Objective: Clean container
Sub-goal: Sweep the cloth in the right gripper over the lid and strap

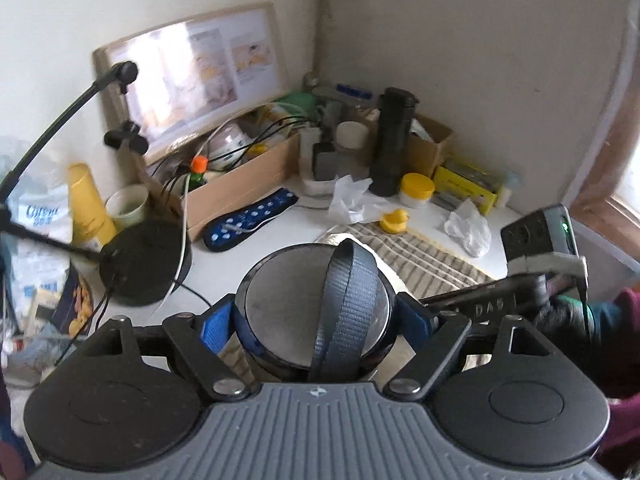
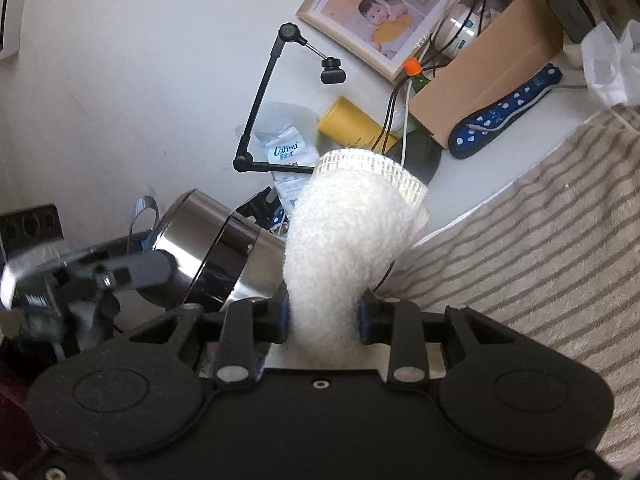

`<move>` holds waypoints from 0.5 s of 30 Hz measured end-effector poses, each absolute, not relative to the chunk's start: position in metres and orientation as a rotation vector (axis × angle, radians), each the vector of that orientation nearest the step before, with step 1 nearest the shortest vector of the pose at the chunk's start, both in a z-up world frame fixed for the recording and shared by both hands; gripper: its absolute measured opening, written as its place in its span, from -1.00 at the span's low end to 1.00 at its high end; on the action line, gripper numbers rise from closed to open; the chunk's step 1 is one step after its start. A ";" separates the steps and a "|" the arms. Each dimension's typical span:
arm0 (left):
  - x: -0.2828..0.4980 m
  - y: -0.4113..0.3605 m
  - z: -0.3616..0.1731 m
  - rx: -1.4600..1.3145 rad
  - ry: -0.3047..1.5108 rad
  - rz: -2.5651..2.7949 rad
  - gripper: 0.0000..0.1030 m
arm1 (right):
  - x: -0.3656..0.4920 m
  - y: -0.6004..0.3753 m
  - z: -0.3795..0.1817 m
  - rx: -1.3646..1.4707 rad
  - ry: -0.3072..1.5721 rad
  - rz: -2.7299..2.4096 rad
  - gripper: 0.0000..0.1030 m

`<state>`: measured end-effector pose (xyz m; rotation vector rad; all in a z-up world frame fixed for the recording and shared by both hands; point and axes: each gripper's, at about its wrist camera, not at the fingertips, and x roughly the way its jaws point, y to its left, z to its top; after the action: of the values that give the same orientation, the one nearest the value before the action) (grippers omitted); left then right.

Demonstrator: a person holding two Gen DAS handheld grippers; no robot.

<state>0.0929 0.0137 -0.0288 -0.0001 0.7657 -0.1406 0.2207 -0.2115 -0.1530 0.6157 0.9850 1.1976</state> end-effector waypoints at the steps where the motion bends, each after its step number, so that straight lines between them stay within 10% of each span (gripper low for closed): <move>1: 0.093 0.017 -0.029 0.011 0.760 -0.170 0.61 | 0.220 -0.213 -0.153 0.625 0.988 1.199 -0.41; 15: 0.096 0.026 -0.038 0.354 0.678 -0.680 0.60 | 0.231 -0.229 -0.117 0.869 0.900 1.354 -0.41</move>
<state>0.0960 0.0257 -0.0378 0.3540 0.6782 -0.6800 0.2311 -0.2287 -0.1165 0.8689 0.8996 1.3537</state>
